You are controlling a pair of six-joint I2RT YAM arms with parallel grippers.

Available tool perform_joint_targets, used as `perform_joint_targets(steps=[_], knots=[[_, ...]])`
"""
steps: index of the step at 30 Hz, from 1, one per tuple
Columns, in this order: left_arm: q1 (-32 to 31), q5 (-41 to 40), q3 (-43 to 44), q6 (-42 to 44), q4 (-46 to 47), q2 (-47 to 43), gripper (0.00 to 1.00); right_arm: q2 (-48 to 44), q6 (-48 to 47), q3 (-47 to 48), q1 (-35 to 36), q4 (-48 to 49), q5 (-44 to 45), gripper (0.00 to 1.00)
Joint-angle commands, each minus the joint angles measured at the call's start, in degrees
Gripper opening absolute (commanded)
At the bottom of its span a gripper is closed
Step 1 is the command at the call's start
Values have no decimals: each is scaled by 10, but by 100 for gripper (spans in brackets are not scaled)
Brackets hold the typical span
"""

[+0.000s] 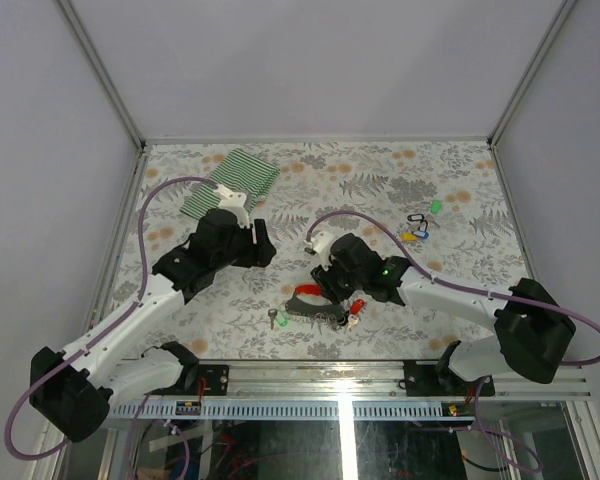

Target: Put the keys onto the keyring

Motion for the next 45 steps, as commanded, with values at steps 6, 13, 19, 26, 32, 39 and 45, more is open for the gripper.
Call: perform_joint_targets(steps=[6,13,19,26,32,39,45], knots=[[8,-32,-28,-60,10,0,72,46,67,19,-11,1,-75,43],[9,-26,-28,-63,11,10,73,114,100,37,-11,11,-75,40],[9,-28,-34,-63,6,8,74,145,122,44,-13,14,-33,42],[9,-18,-51,-83,14,9,76,123,143,22,-48,-4,21,53],[9,0,-62,-96,38,16,77,68,119,4,-91,-6,24,56],[0,80,-84,-86,96,39,77,2,97,6,-91,26,-88,55],[-92,0,-100,-84,106,50,76,-13,159,-3,-122,14,-78,53]])
